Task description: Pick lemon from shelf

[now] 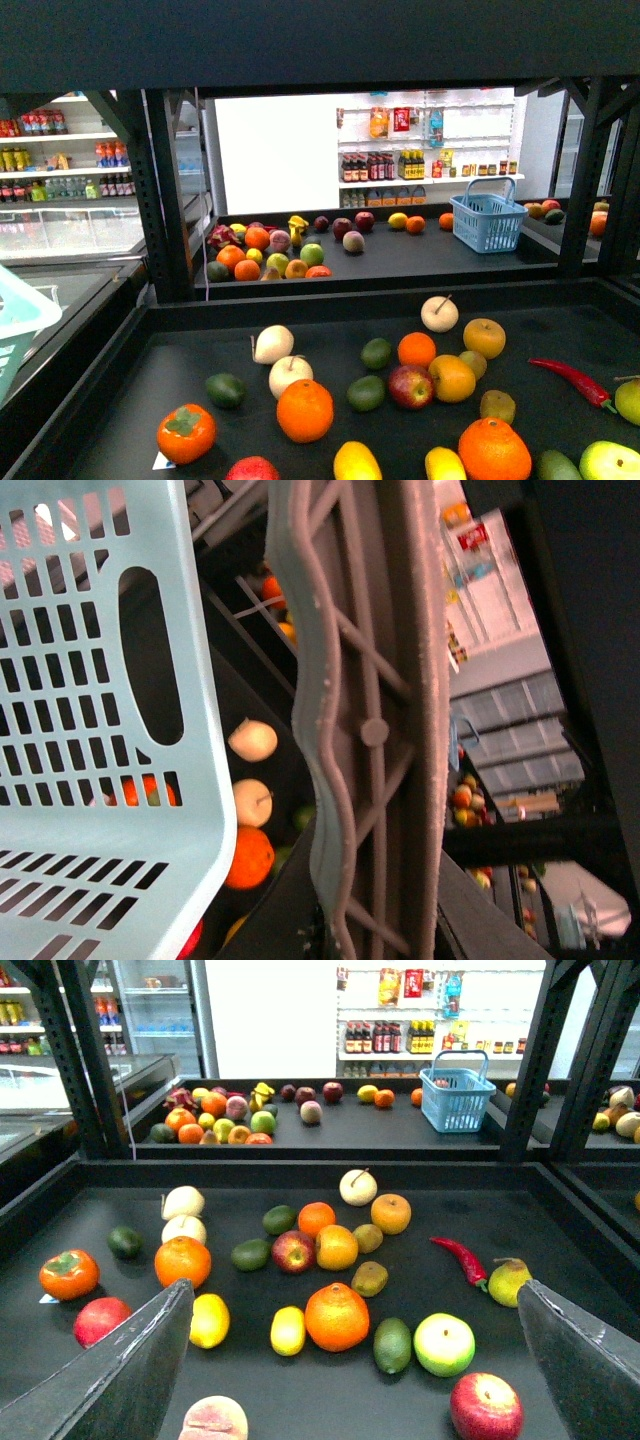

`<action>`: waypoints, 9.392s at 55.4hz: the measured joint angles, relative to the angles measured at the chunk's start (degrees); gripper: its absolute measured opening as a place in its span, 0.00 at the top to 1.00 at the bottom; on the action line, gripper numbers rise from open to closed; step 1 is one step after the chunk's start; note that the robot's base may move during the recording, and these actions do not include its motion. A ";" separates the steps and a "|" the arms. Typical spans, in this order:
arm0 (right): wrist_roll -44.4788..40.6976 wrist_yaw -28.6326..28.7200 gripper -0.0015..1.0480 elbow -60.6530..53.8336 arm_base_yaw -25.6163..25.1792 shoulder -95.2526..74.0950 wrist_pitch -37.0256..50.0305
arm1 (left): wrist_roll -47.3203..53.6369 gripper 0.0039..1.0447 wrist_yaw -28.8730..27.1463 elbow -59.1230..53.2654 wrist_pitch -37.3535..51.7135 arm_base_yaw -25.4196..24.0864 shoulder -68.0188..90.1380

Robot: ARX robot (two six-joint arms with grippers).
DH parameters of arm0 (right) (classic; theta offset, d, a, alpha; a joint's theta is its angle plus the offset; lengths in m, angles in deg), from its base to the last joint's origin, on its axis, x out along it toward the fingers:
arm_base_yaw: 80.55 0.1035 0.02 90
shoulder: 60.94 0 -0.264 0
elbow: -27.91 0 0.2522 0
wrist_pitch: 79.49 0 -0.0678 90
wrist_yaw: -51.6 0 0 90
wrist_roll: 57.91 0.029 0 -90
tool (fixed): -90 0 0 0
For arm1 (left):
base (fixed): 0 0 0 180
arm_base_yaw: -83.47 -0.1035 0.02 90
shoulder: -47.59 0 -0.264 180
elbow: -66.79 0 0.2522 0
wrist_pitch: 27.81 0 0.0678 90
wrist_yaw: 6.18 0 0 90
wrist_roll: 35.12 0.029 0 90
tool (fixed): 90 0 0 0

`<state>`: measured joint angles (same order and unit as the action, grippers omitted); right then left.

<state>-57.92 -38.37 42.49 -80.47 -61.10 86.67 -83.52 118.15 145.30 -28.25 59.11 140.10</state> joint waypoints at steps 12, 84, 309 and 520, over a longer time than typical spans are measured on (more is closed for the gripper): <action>0.02 0.00 0.07 0.00 0.00 0.00 0.00 | 5.46 0.87 4.39 -1.33 -4.17 7.41 -3.74; 0.00 0.00 0.07 0.00 0.00 0.00 0.00 | 8.00 0.87 -0.70 11.23 -0.87 39.91 14.21; -0.87 2.69 0.56 86.64 2.45 -145.44 15.82 | 9.57 0.88 -2.38 11.50 -1.29 41.22 14.25; -13.79 8.35 0.07 95.41 16.22 -160.71 20.68 | 9.46 0.89 -2.43 11.47 -1.33 41.22 14.32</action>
<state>-71.72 -30.02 137.90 -64.25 -221.82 107.35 -74.05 115.72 156.77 -29.58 100.34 154.42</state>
